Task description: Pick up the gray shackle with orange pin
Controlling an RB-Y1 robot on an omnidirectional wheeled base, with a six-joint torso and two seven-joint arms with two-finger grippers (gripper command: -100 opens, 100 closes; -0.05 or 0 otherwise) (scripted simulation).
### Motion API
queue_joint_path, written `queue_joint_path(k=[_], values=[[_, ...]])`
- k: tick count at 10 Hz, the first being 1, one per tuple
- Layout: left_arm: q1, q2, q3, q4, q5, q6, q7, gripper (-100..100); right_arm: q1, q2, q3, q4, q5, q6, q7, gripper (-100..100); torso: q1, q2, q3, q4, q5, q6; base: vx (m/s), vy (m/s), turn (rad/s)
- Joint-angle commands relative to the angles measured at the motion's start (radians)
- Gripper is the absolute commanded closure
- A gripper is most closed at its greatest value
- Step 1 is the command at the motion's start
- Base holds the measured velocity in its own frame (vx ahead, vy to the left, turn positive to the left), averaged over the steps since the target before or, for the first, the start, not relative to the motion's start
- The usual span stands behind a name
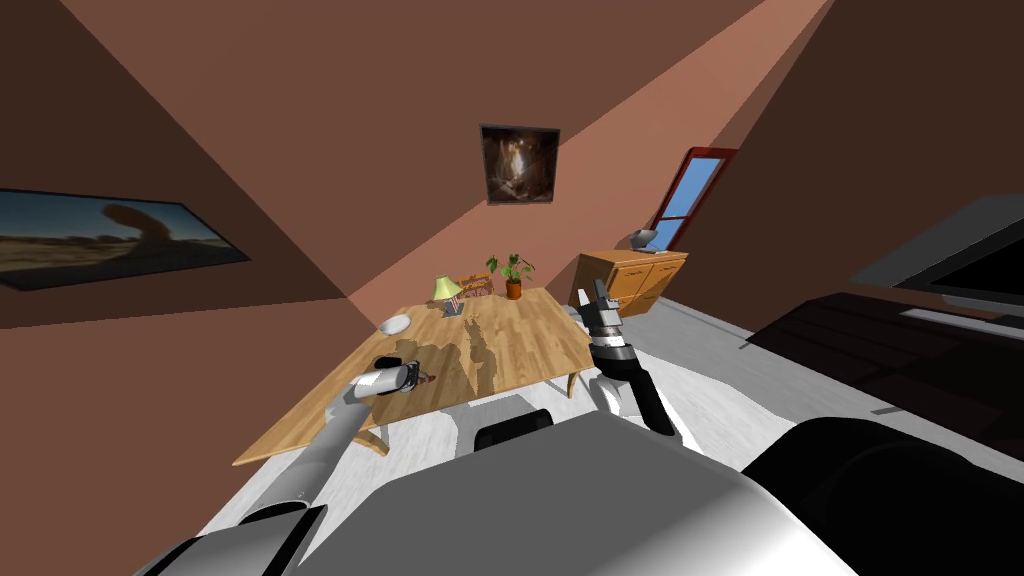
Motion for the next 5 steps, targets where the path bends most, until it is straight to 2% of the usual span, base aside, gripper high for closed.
queue_joint_path(k=[1, 2, 3, 4, 5], values=[[0.000, 0.000, 0.000, 0.000, 0.000, 0.000, 0.000, 0, 0.000, 0.000, 0.000, 0.000, 0.000, 0.000, 0.000, 0, 0.000, 0.000, 0.000, 0.000, 0.000, 0.000, 0.000, 0.000, 0.000], [-0.004, 0.019, -0.002, -0.031, 0.014, 0.032, 0.006, 100, 0.000, 0.000, 0.000, 0.000, 0.000, 0.000, 0.000, 0, 0.000, 0.000, 0.000, 0.000, 0.000, 0.000, -0.036, -0.037, 0.041], [-0.006, 0.030, -0.003, -0.048, 0.022, 0.050, 0.009, 100, 0.000, 0.000, 0.000, 0.000, 0.000, 0.000, 0.000, 0, -0.002, 0.002, 0.001, 0.001, -0.001, 0.000, -0.070, -0.066, 0.045], [-0.005, 0.024, -0.001, -0.037, 0.018, 0.035, 0.006, 100, 0.000, 0.000, 0.000, 0.000, 0.000, 0.000, 0.000, 0, -0.004, 0.005, 0.003, 0.001, -0.001, 0.000, -0.033, -0.031, 0.012], [-0.005, 0.025, -0.001, -0.039, 0.019, 0.039, 0.006, 0, 0.000, 0.000, 0.000, 0.000, 0.000, 0.000, 0.000, 0, -0.003, 0.003, 0.002, 0.001, -0.001, 0.000, -0.006, -0.006, 0.000]])
